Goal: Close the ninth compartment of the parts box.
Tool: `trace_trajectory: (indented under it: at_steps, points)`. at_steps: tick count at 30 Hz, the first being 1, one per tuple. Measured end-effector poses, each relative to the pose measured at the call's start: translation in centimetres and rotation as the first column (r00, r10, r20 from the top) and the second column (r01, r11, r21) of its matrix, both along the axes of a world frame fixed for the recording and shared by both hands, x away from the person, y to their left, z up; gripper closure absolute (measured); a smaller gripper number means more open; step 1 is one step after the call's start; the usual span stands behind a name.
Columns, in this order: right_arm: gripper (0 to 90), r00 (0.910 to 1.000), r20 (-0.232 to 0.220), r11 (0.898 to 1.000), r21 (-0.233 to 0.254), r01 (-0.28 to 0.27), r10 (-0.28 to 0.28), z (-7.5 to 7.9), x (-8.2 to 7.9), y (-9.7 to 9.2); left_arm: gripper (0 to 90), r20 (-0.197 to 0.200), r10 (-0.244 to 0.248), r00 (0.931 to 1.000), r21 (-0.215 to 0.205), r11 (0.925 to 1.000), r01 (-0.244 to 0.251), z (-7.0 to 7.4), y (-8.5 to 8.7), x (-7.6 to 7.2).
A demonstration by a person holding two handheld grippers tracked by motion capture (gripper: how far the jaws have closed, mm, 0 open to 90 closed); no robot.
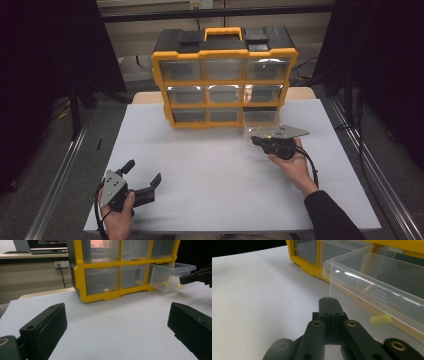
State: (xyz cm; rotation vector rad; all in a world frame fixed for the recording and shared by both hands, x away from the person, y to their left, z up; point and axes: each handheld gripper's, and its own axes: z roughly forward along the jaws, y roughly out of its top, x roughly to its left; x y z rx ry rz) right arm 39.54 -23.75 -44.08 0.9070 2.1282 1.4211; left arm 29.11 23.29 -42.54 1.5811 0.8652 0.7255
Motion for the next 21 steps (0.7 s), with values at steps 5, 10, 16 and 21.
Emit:
trace_trajectory:
  at_steps: [5,10,16,21]
  points:
    - [90.0,0.9996,0.008,1.0,0.01,0.026,-0.026,0.0,0.6,-0.2,2.4,0.001,-0.001,1.0,-0.003,1.0,0.001,0.0,-0.1,0.0]
    - [90.0,0.9988,0.022,0.999,0.011,0.044,-0.044,0.0,0.7,-0.1,2.3,-0.001,-0.001,1.0,-0.005,1.0,0.001,0.0,-0.1,0.0]
    - [90.0,0.998,0.025,0.998,0.018,0.057,-0.058,0.0,1.0,-0.1,2.3,0.001,-0.001,1.0,-0.004,1.0,0.001,0.0,-0.1,0.1]
    - [90.0,0.9963,0.047,0.997,0.008,0.072,-0.073,0.5,1.4,0.0,2.3,0.0,-0.002,1.0,-0.005,1.0,0.002,0.0,-0.1,0.1]
